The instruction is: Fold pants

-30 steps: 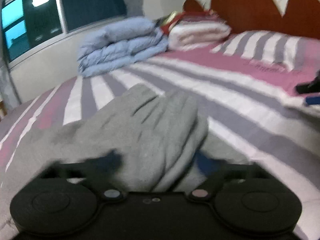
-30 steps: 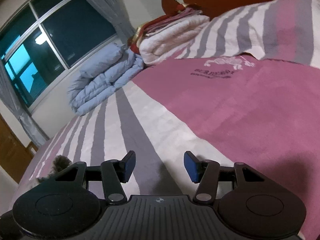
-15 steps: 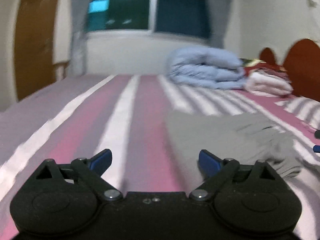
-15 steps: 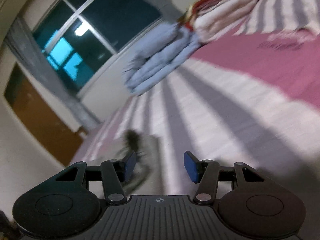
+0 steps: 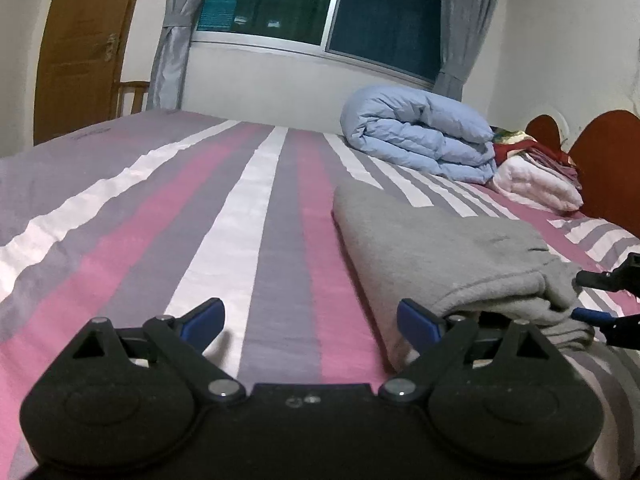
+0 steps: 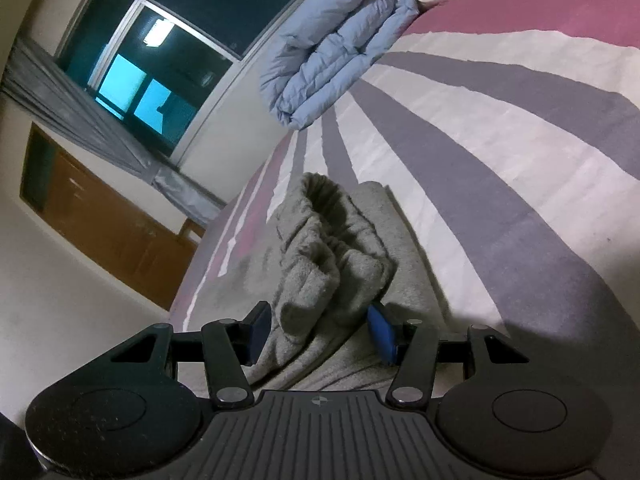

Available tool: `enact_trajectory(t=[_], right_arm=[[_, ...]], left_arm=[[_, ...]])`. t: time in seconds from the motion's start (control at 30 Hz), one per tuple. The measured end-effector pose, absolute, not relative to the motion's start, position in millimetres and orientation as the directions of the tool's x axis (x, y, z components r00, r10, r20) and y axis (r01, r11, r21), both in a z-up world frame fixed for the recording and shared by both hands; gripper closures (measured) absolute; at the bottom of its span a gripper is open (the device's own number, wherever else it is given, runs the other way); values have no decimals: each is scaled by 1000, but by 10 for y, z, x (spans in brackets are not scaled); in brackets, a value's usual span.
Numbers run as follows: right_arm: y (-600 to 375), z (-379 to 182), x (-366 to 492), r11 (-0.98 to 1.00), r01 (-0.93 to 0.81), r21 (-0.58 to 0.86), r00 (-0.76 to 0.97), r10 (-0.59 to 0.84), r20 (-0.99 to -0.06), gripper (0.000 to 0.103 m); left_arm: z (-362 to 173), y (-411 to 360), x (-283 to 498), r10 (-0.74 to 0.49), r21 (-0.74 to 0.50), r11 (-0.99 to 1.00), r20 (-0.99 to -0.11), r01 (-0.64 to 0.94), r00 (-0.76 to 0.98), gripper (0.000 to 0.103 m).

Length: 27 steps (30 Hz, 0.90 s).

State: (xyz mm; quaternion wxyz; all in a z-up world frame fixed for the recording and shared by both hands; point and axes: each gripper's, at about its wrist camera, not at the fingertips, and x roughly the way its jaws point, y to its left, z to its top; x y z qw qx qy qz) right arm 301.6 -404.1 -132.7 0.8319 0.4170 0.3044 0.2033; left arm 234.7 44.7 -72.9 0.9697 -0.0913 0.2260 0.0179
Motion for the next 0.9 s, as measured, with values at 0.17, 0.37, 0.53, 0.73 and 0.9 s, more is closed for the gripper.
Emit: enact_trajectory(t=[0.17,0.37,0.53,0.73,0.9], right_arm=[[-4012,-1477,3265,499,-23,866,729,601,-327,43],[-4014,-1080,3165,348,-182,920,746,658,-101,73],[-4056,-1273,2939,461,-8,887,802,533,-270,73],[-4085,-1370,2986,516,6,857,783,531,-325,73],[-4128,-1449,2961,462,24,886,773,554,-310,70]], left_arm=[[-717,493,2292,-5,-174,982,-433,-78,901,16],[-704,589,2225,27,-171,979,-432,-111,901,16],[-718,695,2239,55,-193,969,-449,-157,892,16],[-703,626,2219,42,-177,975,-451,-136,891,16],[-678,511,2104,38,-149,982,-433,-113,900,16]])
